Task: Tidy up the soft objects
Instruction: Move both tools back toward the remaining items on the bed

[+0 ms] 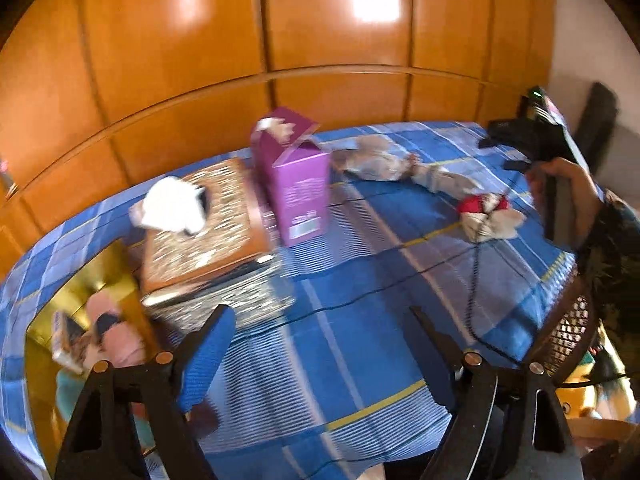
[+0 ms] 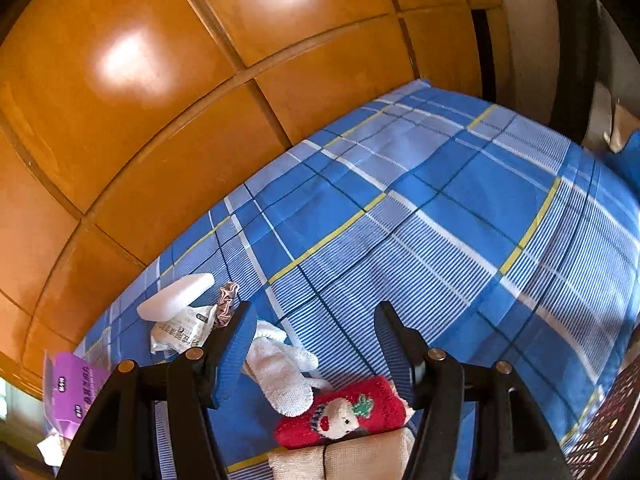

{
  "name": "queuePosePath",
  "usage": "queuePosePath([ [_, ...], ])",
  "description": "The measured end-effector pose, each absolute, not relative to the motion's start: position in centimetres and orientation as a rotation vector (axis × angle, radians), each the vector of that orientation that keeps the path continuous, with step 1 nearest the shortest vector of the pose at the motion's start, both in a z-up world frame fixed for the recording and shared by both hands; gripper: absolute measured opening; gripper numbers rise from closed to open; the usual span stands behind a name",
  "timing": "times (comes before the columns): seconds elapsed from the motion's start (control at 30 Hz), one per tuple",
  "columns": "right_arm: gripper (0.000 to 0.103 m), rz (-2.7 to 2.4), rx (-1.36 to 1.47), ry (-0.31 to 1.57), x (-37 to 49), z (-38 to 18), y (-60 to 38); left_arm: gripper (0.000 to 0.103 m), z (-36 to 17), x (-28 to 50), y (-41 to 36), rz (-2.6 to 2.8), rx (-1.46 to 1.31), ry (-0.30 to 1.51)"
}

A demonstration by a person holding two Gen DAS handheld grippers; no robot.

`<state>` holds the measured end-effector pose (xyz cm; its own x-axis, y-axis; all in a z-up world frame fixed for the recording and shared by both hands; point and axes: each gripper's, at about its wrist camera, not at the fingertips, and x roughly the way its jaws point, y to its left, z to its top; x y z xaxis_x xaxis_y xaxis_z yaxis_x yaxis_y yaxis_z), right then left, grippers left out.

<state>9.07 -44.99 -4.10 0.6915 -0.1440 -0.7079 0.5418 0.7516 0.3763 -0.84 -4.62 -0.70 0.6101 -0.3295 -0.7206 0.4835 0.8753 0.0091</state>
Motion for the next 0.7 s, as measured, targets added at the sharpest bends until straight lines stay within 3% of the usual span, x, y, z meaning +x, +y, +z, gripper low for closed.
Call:
queuePosePath([
  [0.3,0.062,-0.39,0.718,0.722,9.0,-4.9,-46.0,0.078,-0.4,2.2,-12.0,-0.628,0.273,0.807],
  [0.7,0.062,-0.31,0.757,0.741,9.4,-5.1,-45.6,0.076,-1.7,12.4,-18.6,-0.556,0.053,0.998],
])
